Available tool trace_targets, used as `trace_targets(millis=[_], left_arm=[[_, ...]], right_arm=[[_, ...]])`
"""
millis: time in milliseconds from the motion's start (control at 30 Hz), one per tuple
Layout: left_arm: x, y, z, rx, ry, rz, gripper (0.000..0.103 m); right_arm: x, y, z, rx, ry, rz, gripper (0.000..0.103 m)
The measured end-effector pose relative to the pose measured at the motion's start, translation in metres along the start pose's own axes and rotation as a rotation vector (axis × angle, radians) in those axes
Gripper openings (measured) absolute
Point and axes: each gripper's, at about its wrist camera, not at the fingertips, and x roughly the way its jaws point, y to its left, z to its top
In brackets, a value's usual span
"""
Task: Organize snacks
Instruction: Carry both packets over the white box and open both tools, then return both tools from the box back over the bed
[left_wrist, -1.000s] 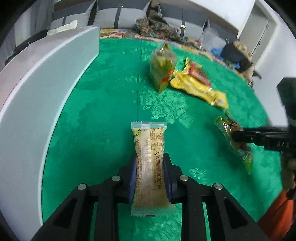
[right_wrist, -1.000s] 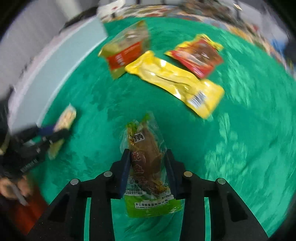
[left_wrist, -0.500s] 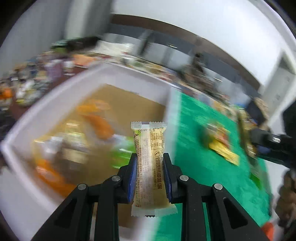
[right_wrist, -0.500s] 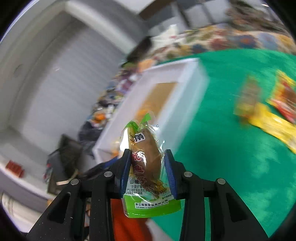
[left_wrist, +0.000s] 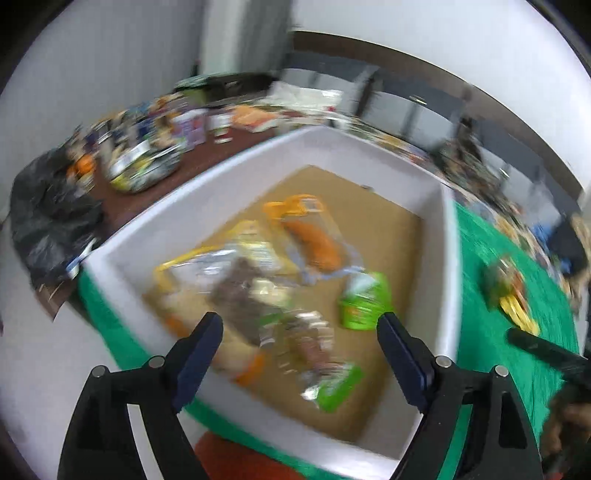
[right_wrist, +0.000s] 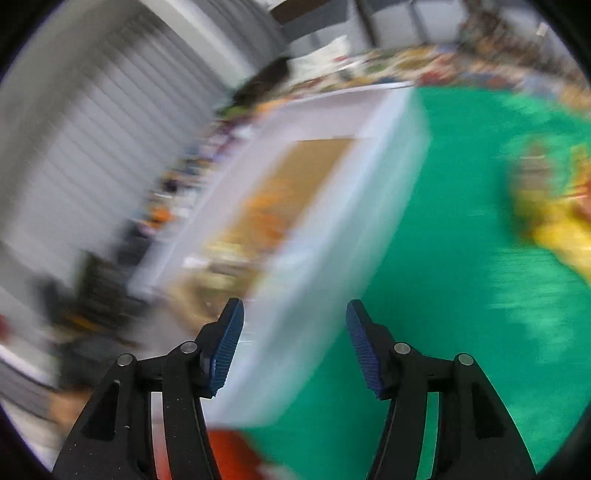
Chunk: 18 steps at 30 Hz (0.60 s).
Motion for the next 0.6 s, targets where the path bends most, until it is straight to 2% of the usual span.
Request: trace_targets(millis=[133, 200, 300, 433, 500, 533, 600], left_arm=[[-0.002, -0.077, -0.007, 0.151, -0.001, -0.056, 0.094], [-0.001, -0.109, -0.01, 0.206, 0.0, -0.074, 0.094], [0.007, -0.154, -0.018, 0.275, 0.013, -0.087, 0.094], [0.026, -0.21, -0.034, 0.345, 0.052, -0.107, 0.094], [0.039, -0.233, -0.043, 0.369, 0.075, -0.112, 0.094], [0.044, -0.244, -0.048, 0.379, 0.086, -0.111, 0.094], [0.066, -0.266, -0.06, 0.403, 0.121, -0.107, 0.094]], right_arm=[[-0.032, -0.101, -0.05, -0.074, 0.002, -0.348, 0.061], [-0.053, -0.145, -0.074, -0.083, 0.001, -0.481, 0.061], [-0.083, -0.192, -0.097, -0.075, -0.018, -0.627, 0.061], [-0.121, -0.244, -0.121, -0.01, -0.074, -0.742, 0.062], [-0.131, -0.257, -0.129, 0.028, -0.089, -0.759, 0.063], [-0.136, -0.26, -0.131, 0.041, -0.107, -0.754, 0.068], [-0.143, -0.266, -0.135, 0.079, -0.142, -0.748, 0.072]])
